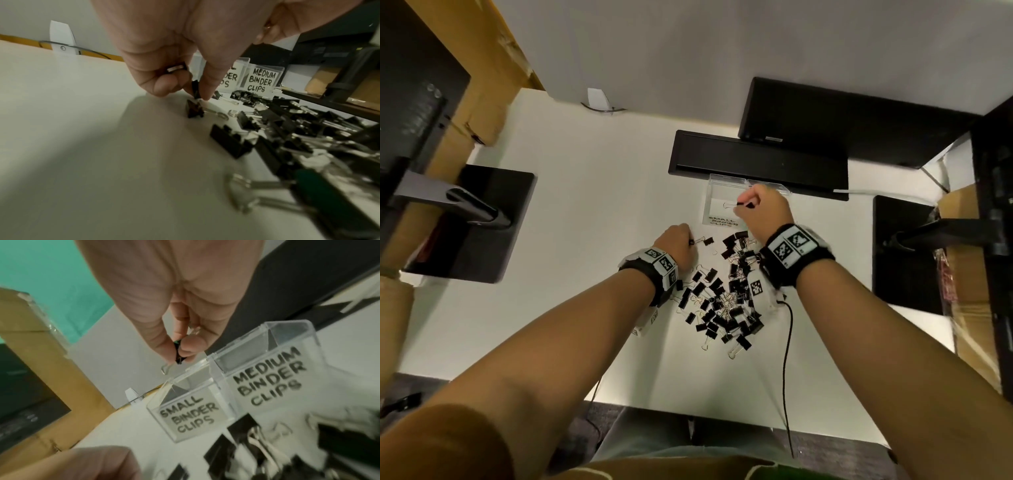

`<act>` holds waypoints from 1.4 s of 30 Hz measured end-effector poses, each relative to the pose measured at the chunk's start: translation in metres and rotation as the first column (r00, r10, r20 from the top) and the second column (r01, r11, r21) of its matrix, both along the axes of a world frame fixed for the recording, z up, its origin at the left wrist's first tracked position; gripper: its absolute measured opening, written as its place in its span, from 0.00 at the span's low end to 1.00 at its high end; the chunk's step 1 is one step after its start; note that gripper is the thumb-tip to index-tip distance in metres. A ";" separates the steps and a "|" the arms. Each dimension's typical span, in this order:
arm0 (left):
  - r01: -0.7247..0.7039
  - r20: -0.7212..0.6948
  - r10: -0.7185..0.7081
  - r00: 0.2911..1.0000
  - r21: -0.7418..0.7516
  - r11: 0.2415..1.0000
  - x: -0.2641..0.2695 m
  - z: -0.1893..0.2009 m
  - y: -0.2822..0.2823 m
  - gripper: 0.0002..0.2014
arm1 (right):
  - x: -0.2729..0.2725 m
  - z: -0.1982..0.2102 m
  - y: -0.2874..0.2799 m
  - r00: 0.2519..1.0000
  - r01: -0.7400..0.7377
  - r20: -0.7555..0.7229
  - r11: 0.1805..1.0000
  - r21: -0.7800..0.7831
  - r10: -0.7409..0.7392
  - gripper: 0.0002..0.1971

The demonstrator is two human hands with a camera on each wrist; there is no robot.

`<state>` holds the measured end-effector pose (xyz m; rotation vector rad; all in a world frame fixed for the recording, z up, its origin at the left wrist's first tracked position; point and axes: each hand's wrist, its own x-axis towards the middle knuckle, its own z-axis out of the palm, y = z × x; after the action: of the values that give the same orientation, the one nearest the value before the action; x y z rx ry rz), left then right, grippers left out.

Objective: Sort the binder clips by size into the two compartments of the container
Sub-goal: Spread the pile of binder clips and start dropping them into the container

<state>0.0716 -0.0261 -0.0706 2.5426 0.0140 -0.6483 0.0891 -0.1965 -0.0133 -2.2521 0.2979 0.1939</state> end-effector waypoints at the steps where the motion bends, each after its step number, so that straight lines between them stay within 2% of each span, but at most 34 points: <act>1: 0.003 -0.008 -0.003 1.000 -0.011 1.000 -0.003 0.000 0.001 0.07 | 0.007 0.001 -0.001 1.000 -0.008 0.001 0.999 -0.033 0.008 0.06; 7: -0.039 0.088 0.050 0.995 -0.127 0.991 -0.004 0.018 0.007 0.07 | 0.023 -0.007 0.007 0.996 -0.078 -0.060 0.987 -0.142 0.070 0.12; 10: -0.028 0.173 0.060 0.983 -0.182 0.983 0.010 0.038 -0.001 0.05 | 0.018 -0.007 0.004 0.998 -0.066 -0.031 0.990 -0.124 0.062 0.14; 13: 0.008 0.236 0.044 0.971 -0.216 0.976 0.027 0.055 -0.018 0.04 | 0.001 -0.005 -0.004 0.999 -0.001 0.033 0.998 -0.057 0.003 0.12; 16: 0.062 0.267 -0.002 0.964 -0.216 0.974 0.041 0.061 -0.038 0.04 | -0.024 -0.007 -0.015 0.998 0.045 0.036 0.999 -0.024 -0.044 0.10; 20: 0.118 0.269 -0.078 0.960 -0.137 0.983 0.053 0.055 -0.055 0.06 | -0.063 -0.020 -0.020 0.998 -0.011 -0.065 0.999 -0.031 0.009 0.08; 24: 0.135 0.243 -0.106 0.964 -0.108 0.985 0.052 0.047 -0.056 0.08 | -0.077 -0.030 -0.016 0.986 -0.087 -0.149 0.994 -0.059 0.077 0.11; 27: 0.152 0.274 -0.114 0.955 -0.120 0.981 0.042 0.046 -0.050 0.11 | -0.073 -0.033 -0.011 0.985 -0.156 -0.097 0.981 -0.116 0.145 0.11; 31: 0.160 0.348 -0.104 0.932 -0.137 0.977 0.012 0.041 -0.036 0.05 | -0.061 -0.039 -0.001 0.977 -0.211 -0.035 0.958 -0.196 0.208 0.17; 33: 0.202 0.311 -0.166 0.936 -0.087 0.976 -0.004 0.032 -0.028 0.05 | -0.056 -0.042 0.005 0.966 -0.258 -0.055 0.937 -0.234 0.252 0.19; 37: 0.343 0.244 -0.341 0.908 0.037 0.939 -0.017 0.010 -0.020 0.14 | -0.051 -0.051 0.012 0.952 -0.306 -0.116 0.902 -0.305 0.283 0.19; 40: 0.402 0.187 -0.418 0.889 0.118 0.908 -0.015 -0.001 -0.018 0.17 | -0.053 -0.056 0.013 0.956 -0.293 -0.125 0.903 -0.313 0.266 0.16; 42: 0.410 0.176 -0.435 0.883 0.163 0.898 -0.015 -0.005 -0.018 0.15 | -0.053 -0.056 0.010 0.965 -0.263 -0.088 0.921 -0.286 0.248 0.13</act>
<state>0.0569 -0.0440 -0.0753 2.7415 -0.6111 -0.5460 0.0357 -0.1864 -0.0689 -2.5849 0.0576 0.3654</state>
